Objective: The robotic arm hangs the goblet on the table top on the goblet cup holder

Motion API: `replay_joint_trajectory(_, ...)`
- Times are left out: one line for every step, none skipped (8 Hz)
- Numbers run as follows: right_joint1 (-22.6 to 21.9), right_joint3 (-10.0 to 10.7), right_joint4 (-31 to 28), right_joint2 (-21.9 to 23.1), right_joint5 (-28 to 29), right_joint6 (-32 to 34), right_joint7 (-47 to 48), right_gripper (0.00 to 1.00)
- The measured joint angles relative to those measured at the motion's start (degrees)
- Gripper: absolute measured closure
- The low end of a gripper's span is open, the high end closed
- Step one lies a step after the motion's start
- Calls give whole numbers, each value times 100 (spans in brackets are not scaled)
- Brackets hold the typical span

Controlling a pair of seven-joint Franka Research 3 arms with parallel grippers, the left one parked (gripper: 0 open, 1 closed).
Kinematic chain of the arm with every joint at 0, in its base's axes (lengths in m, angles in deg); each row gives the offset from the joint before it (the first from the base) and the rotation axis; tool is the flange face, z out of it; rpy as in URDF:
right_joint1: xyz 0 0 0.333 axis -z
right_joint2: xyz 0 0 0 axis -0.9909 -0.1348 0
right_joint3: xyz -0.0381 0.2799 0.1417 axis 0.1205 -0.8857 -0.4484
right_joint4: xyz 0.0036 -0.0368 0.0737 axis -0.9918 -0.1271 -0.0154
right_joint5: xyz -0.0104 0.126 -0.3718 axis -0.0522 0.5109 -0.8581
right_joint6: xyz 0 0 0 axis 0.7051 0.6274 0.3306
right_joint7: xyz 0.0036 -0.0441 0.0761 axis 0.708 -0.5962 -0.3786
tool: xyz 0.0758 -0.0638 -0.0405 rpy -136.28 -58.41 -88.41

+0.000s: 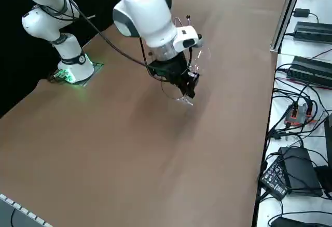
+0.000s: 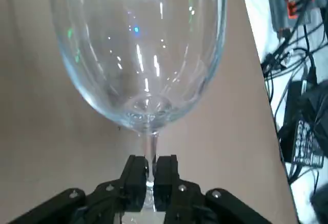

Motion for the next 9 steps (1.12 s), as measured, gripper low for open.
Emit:
replay_joint_trajectory(-65, -4, 143, 9, -272, 245, 703, 89)
replay_joint_trajectory(-123, -14, 248, 14, -427, 440, 1325, 89)
replay_joint_trajectory(-163, -18, 297, 17, -463, 601, 1873, 89)
replay_joint_trajectory(-181, -24, 308, 18, -467, 776, 2436, 89)
replay_joint_trajectory(-204, -37, 317, 28, -477, 992, 3065, 89)
replay_joint_trajectory(-274, -47, 341, 65, -487, 1275, 3751, 89)
replay_joint_trajectory(-377, -55, 371, 126, -493, 1593, 4409, 89)
replay_joint_trajectory(-491, -62, 384, 216, -494, 1957, 5061, 89)
replay_joint_trajectory(-592, -65, 388, 308, -490, 2350, 5670, 89)
